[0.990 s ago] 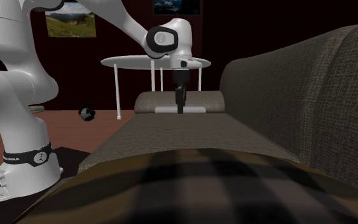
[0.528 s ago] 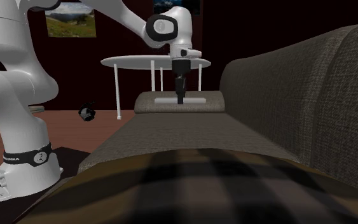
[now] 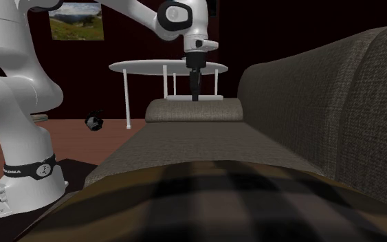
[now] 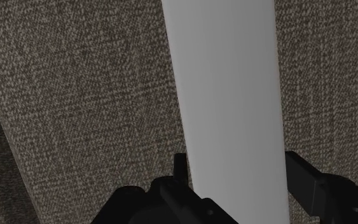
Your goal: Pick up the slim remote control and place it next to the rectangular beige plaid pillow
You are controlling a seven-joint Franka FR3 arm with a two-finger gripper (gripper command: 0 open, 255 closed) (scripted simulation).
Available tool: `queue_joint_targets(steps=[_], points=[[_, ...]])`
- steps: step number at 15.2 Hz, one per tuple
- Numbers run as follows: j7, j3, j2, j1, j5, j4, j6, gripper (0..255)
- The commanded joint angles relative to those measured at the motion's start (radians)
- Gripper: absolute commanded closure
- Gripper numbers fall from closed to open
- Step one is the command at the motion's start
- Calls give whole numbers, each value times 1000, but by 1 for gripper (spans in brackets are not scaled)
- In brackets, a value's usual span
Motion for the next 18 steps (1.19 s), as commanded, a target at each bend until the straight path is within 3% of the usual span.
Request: queue_joint_targets(steps=[1, 11, 18], points=[[-3, -1, -10, -1, 3, 17, -26, 255], [-4, -4, -24, -3, 6, 135, -157, 255], [-182, -102, -96, -78, 20, 55, -153, 255]])
